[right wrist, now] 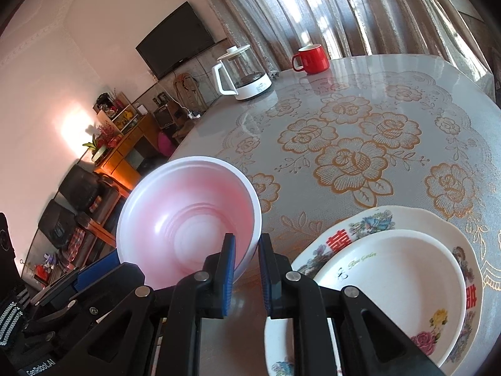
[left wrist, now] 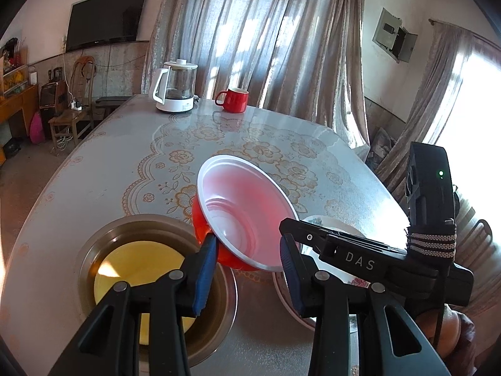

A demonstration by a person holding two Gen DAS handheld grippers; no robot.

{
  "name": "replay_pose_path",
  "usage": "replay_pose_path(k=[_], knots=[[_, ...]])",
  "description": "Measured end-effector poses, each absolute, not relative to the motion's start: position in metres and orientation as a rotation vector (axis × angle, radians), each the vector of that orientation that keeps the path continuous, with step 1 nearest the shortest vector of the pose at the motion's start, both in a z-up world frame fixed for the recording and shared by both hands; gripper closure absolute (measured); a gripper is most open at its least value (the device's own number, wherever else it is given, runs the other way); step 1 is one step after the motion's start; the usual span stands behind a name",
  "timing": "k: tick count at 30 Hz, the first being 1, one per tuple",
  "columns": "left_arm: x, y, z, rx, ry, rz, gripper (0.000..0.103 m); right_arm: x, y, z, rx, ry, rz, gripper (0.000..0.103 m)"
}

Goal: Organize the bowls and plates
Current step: 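Carry the red-and-pink bowl over the steel bowl holding the yellow bowl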

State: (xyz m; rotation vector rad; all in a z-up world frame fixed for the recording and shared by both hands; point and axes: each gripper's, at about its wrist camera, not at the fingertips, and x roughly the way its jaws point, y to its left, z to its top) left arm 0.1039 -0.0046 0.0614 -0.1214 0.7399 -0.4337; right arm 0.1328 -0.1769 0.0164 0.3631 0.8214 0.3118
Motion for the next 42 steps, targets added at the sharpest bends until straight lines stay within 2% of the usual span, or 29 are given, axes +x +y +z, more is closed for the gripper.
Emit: replay_pose_path(k=[11, 29, 42], knots=[[0.085, 0.017, 0.052, -0.14, 0.739, -0.408, 0.063, 0.122, -0.157, 0.014, 0.352, 0.833, 0.345, 0.09], [0.059, 0.106, 0.033, -0.253, 0.735, -0.272, 0.063, 0.129, -0.069, 0.013, 0.25, 0.869, 0.524, 0.089], [0.069, 0.095, 0.014, -0.253, 0.792, -0.31, 0.063, 0.124, -0.074, -0.006, 0.267, 0.914, 0.488, 0.089]])
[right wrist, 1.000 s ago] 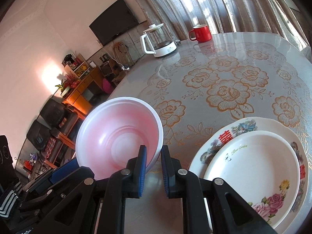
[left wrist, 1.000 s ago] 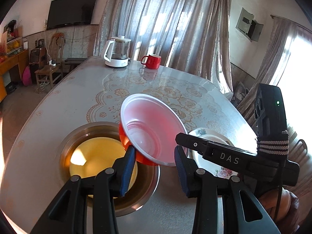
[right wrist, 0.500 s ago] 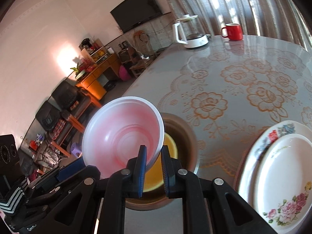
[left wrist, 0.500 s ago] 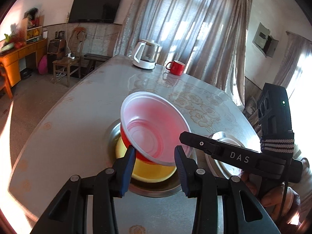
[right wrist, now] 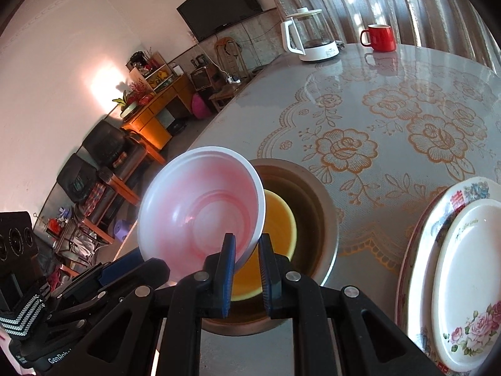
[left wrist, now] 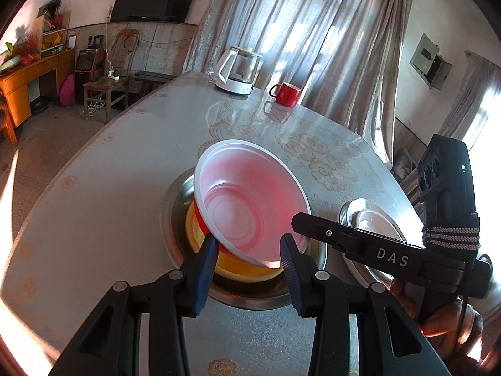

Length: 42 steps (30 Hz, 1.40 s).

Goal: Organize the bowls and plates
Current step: 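Carry the red-and-pink bowl over the steel bowl holding the yellow bowl, then lower the red-and-pink bowl into the yellow bowl inside the steel bowl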

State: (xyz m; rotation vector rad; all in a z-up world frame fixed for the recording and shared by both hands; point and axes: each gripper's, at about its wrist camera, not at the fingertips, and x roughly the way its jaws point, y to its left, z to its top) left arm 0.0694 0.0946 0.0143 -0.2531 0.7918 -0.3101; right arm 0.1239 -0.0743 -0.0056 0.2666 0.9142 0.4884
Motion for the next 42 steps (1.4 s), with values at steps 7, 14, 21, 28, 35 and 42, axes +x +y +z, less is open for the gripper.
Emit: replay_pose_path(k=[7, 14, 21, 28, 35, 42], knots=[[0.074, 0.089, 0.008, -0.222, 0.805, -0.306, 0.063, 0.124, -0.08, -0.013, 0.272, 0.934, 0.462, 0.089], [0.077, 0.089, 0.004, -0.201, 0.812, -0.289, 0.063, 0.125, -0.077, -0.017, 0.266, 0.943, 0.461, 0.089], [0.079, 0.09, -0.001, -0.187, 0.828, -0.29, 0.063, 0.124, -0.078, -0.018, 0.271, 0.952, 0.453, 0.089], [0.082, 0.09, -0.006, -0.187, 0.851, -0.295, 0.063, 0.124, -0.077, -0.019, 0.271, 0.96, 0.442, 0.089], [0.082, 0.091, -0.01, -0.189, 0.859, -0.292, 0.063, 0.123, -0.075, -0.018, 0.265, 0.961, 0.436, 0.089], [0.08, 0.095, -0.01, -0.198, 0.859, -0.29, 0.063, 0.122, -0.072, -0.017, 0.25, 0.96, 0.436, 0.089]])
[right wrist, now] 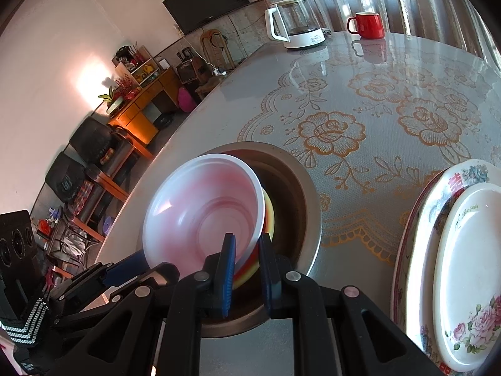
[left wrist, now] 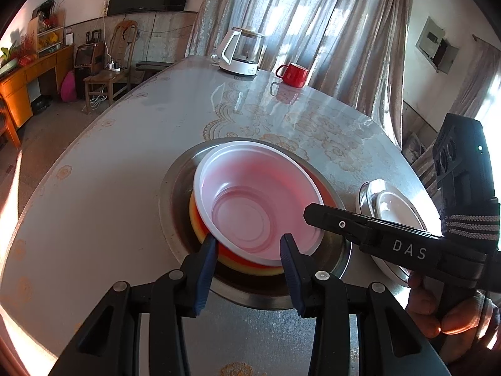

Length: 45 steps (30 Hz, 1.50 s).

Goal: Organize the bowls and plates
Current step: 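Lower the red-and-pink bowl into the yellow bowl inside the steel bowl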

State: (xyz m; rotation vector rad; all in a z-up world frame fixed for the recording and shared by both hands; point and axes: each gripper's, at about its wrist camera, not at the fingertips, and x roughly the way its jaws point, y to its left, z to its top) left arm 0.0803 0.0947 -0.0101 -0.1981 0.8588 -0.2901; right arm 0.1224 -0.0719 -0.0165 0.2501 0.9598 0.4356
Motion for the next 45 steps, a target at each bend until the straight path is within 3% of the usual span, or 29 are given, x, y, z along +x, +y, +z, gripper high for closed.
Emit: replay_pose_path(k=[8, 13, 42, 44, 45], knots=[[0.078, 0.097, -0.009, -0.194, 0.851, -0.286, 0.063, 0.123, -0.075, -0.018, 0.257, 0.962, 0.427, 0.087], [0.076, 0.097, -0.006, -0.186, 0.837, -0.281, 0.063, 0.121, -0.076, -0.016, 0.253, 0.95, 0.425, 0.08], [0.065, 0.113, -0.001, -0.202, 0.807, -0.252, 0.059, 0.117, -0.074, -0.016, 0.188, 0.918, 0.405, 0.081], [0.065, 0.119, 0.0, -0.219, 0.806, -0.24, 0.057, 0.116, -0.075, -0.016, 0.192, 0.915, 0.408, 0.08], [0.065, 0.123, 0.0, -0.233, 0.807, -0.233, 0.051, 0.115, -0.075, -0.015, 0.197, 0.914, 0.41, 0.079]])
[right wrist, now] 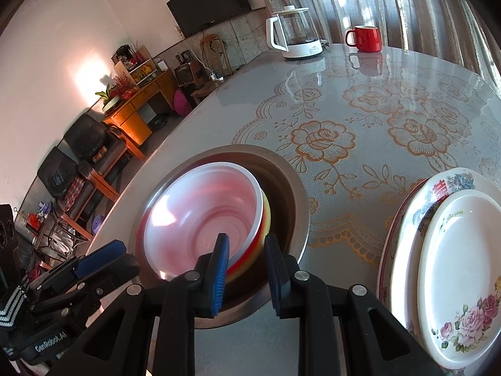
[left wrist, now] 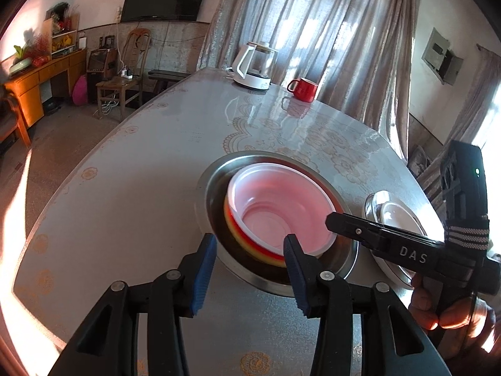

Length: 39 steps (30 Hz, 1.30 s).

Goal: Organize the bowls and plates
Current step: 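Lower the red-and-pink bowl into the yellow bowl inside the steel bowl, then grasp the steel bowl rim with the left gripper while the right gripper holds it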

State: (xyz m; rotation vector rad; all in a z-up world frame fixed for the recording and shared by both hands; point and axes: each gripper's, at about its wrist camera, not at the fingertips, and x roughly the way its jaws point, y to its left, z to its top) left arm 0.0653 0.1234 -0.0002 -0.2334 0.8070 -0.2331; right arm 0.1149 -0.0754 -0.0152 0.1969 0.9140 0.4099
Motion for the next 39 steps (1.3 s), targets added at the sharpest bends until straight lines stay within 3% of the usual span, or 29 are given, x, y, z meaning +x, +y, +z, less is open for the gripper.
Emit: replay_pose_path(k=[11, 13, 17, 29, 39], knots=[[0.066, 0.157, -0.003, -0.254, 0.791, -0.094, 0.05, 0.108, -0.099, -0.007, 0.297, 0.874, 0.4, 0.067], [0.067, 0.158, -0.007, -0.23, 0.798, -0.066, 0.05, 0.109, -0.104, -0.007, 0.306, 0.876, 0.385, 0.067], [0.073, 0.158, -0.014, -0.219, 0.822, -0.049, 0.061, 0.11, -0.107, -0.01, 0.282, 0.878, 0.353, 0.067], [0.084, 0.148, -0.012, -0.21, 0.83, -0.102, 0.061, 0.114, -0.106, -0.021, 0.259, 0.91, 0.328, 0.067], [0.1, 0.139, -0.022, -0.183, 0.864, -0.116, 0.065, 0.117, -0.102, -0.026, 0.245, 0.931, 0.334, 0.074]])
